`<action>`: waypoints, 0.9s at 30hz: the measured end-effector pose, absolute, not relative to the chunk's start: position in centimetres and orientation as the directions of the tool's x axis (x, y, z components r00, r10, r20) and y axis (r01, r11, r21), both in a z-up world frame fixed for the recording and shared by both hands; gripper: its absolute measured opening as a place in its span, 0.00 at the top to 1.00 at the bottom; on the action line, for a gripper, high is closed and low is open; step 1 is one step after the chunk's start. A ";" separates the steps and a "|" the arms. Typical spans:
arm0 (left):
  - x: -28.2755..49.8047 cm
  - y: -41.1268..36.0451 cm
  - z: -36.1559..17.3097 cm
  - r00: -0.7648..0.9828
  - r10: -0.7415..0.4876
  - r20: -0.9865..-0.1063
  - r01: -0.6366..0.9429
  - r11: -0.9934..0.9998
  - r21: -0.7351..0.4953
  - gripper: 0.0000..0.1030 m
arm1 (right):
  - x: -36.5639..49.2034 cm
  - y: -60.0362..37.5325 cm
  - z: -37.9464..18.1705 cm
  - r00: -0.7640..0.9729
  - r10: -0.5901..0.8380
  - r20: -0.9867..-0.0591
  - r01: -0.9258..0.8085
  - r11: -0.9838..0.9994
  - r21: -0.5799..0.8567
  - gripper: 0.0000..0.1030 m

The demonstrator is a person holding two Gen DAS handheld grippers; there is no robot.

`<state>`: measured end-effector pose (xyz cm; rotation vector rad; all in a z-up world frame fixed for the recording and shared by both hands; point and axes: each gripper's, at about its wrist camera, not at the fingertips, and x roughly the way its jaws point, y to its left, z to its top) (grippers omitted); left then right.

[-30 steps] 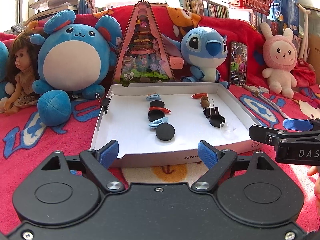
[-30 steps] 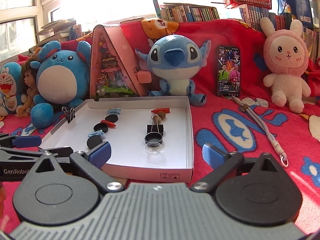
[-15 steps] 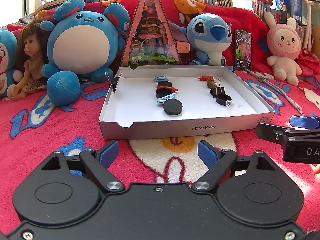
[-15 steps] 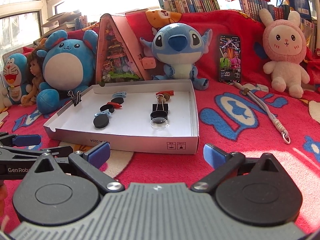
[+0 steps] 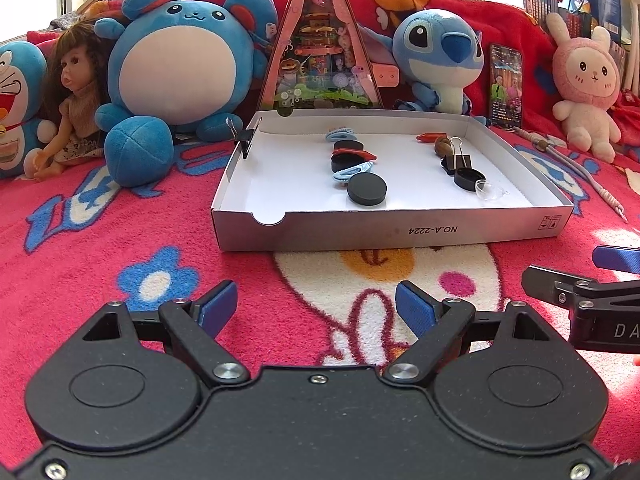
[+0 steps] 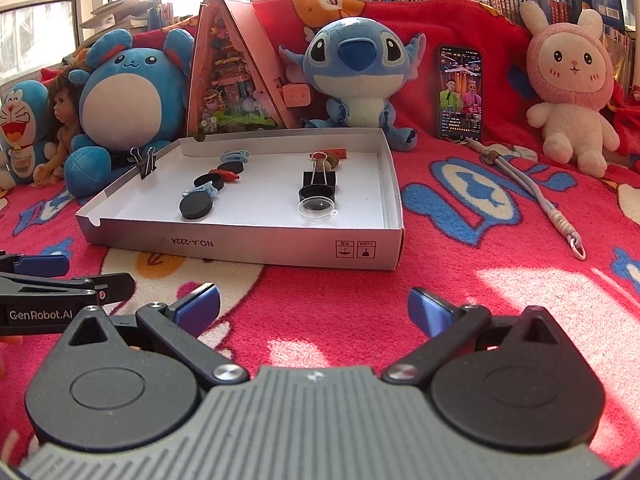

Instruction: Organize rigid objects

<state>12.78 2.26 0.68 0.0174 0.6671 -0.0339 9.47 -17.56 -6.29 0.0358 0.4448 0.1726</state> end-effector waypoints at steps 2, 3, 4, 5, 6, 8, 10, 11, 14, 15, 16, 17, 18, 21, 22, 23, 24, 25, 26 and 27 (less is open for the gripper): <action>12.8 2.3 0.6 0.785 -0.023 -0.620 0.034 0.999 0.006 0.17 | 9.5 -17.5 -6.4 0.886 0.172 -0.430 -0.156 0.985 0.072 0.00; 12.9 2.3 0.5 0.783 -0.022 -0.621 0.032 0.999 0.005 0.17 | 9.5 -17.4 -6.5 0.885 0.172 -0.432 -0.156 0.985 0.071 0.00; 12.9 2.3 0.4 0.782 -0.022 -0.622 0.030 1.000 0.003 0.17 | 9.5 -17.4 -6.5 0.885 0.171 -0.433 -0.156 0.985 0.070 0.00; 12.9 2.4 0.4 0.781 -0.021 -0.624 0.029 1.000 0.002 0.17 | 9.6 -17.4 -6.6 0.884 0.171 -0.434 -0.156 0.985 0.069 0.00; 13.0 2.4 0.3 0.780 -0.021 -0.625 0.028 1.000 0.001 0.17 | 9.6 -17.4 -6.6 0.884 0.170 -0.435 -0.156 0.985 0.068 0.00; 13.0 2.4 0.2 0.780 -0.021 -0.626 0.026 1.000 -0.002 0.17 | 9.6 -17.3 -6.7 0.884 0.169 -0.437 -0.156 0.986 0.066 0.00; 13.0 2.4 0.2 0.780 -0.021 -0.625 0.024 1.000 -0.003 0.16 | 9.7 -17.2 -6.8 0.882 0.169 -0.441 -0.155 0.986 0.067 0.00; 13.0 2.4 0.2 0.780 -0.020 -0.625 0.023 1.000 -0.003 0.16 | 9.7 -17.2 -6.8 0.881 0.169 -0.442 -0.155 0.986 0.068 0.00; 13.1 2.4 0.1 0.784 -0.016 -0.621 0.020 1.000 -0.001 0.15 | 9.8 -17.1 -7.0 0.879 0.167 -0.447 -0.152 0.986 0.068 0.00; 13.1 2.4 0.0 0.785 -0.015 -0.619 0.019 1.000 0.000 0.15 | 9.8 -17.1 -7.1 0.878 0.165 -0.449 -0.151 0.986 0.067 0.00; 13.1 2.3 0.0 0.786 -0.013 -0.618 0.018 1.000 0.002 0.15 | 9.9 -17.0 -7.2 0.878 0.163 -0.451 -0.149 0.987 0.067 0.00; 13.1 2.3 -0.1 0.788 -0.011 -0.616 0.017 1.000 0.004 0.14 | 9.9 -17.0 -7.2 0.877 0.162 -0.453 -0.148 0.987 0.066 0.00; 13.0 2.3 -0.2 0.789 -0.008 -0.614 0.015 1.000 0.005 0.14 | 10.0 -17.0 -7.4 0.876 0.159 -0.455 -0.146 0.987 0.064 0.00; 13.0 2.4 -0.4 0.794 -0.005 -0.608 0.010 1.000 0.004 0.13 | 10.1 -16.9 -7.6 0.875 0.153 -0.460 -0.142 0.988 0.059 0.00; 13.0 2.4 -0.5 0.796 -0.004 -0.605 0.009 1.000 0.005 0.12 | 10.2 -16.9 -7.6 0.874 0.152 -0.462 -0.142 0.988 0.058 0.00; 12.9 2.4 -0.6 0.798 -0.002 -0.603 0.008 1.000 0.006 0.12 | 10.2 -16.8 -7.6 0.873 0.152 -0.463 -0.141 0.988 0.058 0.00; 12.9 2.4 -0.7 0.800 -0.001 -0.600 0.007 1.000 0.007 0.11 | 10.2 -16.8 -7.6 0.872 0.151 -0.465 -0.140 0.988 0.057 0.00; 12.9 2.4 -0.8 0.801 0.000 -0.599 0.005 1.000 0.007 0.11 | 10.3 -16.8 -7.6 0.871 0.148 -0.469 -0.139 0.989 0.054 0.00; 12.9 2.4 -0.8 0.801 0.000 -0.598 0.004 1.000 0.006 0.10 | 10.3 -16.7 -7.7 0.871 0.146 -0.470 -0.138 0.989 0.051 0.00; 12.9 2.4 -0.8 0.801 0.000 -0.598 0.004 1.000 0.005 0.10 | 10.3 -16.7 -7.7 0.870 0.143 -0.472 -0.137 0.990 0.047 0.00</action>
